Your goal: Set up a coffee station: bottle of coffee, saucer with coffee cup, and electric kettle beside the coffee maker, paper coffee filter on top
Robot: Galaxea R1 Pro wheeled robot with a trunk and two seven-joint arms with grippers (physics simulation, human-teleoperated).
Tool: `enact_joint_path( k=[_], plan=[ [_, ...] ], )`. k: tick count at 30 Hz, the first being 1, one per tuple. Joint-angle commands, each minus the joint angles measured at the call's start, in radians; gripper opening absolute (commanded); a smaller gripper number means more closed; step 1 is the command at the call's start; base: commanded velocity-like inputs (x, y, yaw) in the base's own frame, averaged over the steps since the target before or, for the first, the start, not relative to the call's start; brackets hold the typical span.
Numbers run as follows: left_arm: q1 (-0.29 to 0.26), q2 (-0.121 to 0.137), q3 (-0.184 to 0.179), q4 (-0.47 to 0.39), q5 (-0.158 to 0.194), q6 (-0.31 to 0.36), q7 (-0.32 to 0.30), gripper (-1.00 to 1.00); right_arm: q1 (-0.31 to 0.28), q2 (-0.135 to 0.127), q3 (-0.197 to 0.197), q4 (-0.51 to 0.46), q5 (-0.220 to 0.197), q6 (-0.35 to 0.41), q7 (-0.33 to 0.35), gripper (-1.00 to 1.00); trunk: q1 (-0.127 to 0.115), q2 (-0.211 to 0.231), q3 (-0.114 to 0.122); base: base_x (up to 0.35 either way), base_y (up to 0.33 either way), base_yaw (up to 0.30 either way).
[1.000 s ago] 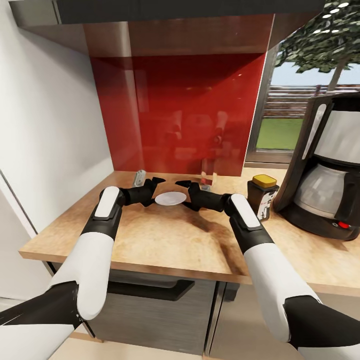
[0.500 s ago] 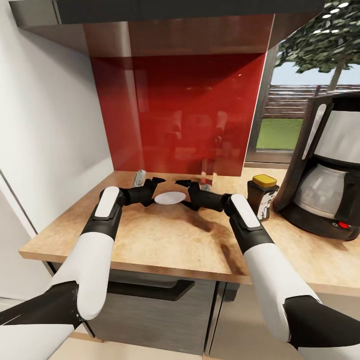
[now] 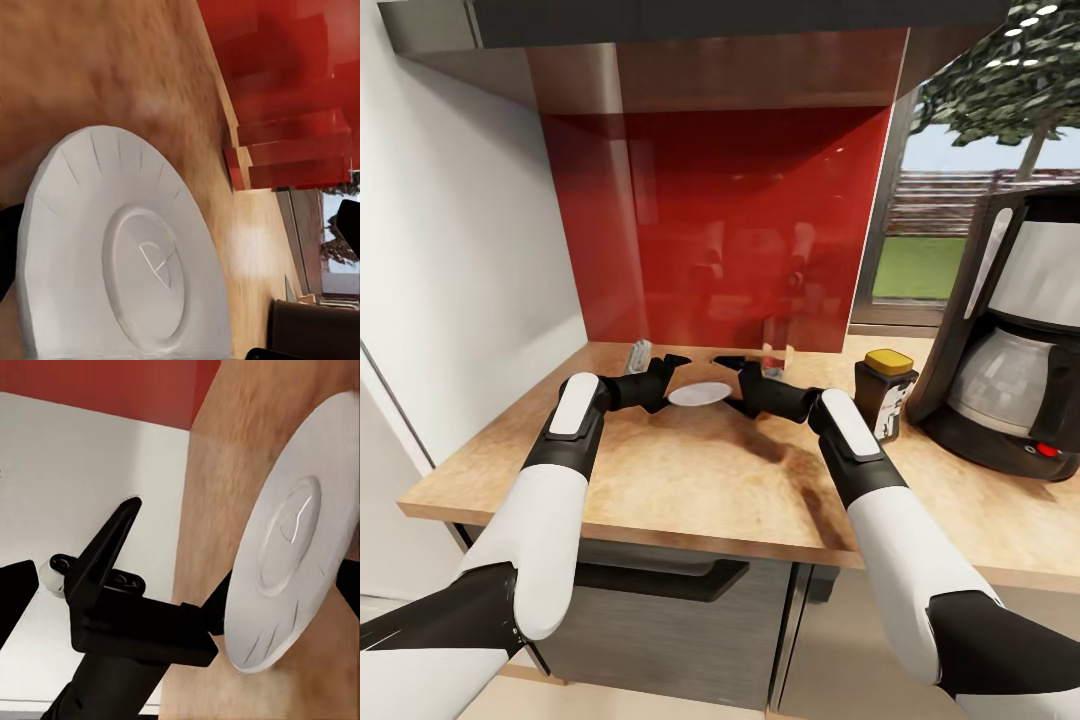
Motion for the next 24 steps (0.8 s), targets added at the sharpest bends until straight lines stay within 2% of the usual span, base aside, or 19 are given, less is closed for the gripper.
enact_joint_path(
  k=[1,8,24],
  plan=[
    [-0.001,-0.001,0.004,-0.001,0.004,0.007,0.013,1.0,-0.001,0.0,0.001,-0.001,-0.01,-0.022,-0.011,1.0,0.0,0.0,-0.001,0.0,0.0,0.0],
    [-0.001,-0.001,0.004,-0.002,0.004,0.007,0.013,1.0,-0.001,-0.001,0.002,0.0,-0.005,-0.064,-0.016,1.0,0.0,0.0,-0.001,0.0,0.0,0.0],
    [-0.001,-0.001,0.004,-0.004,0.004,0.008,0.012,1.0,-0.001,0.0,0.004,0.04,-0.006,-0.069,-0.018,1.0,0.0,0.0,-0.001,0.0,0.0,0.0]
  ],
)
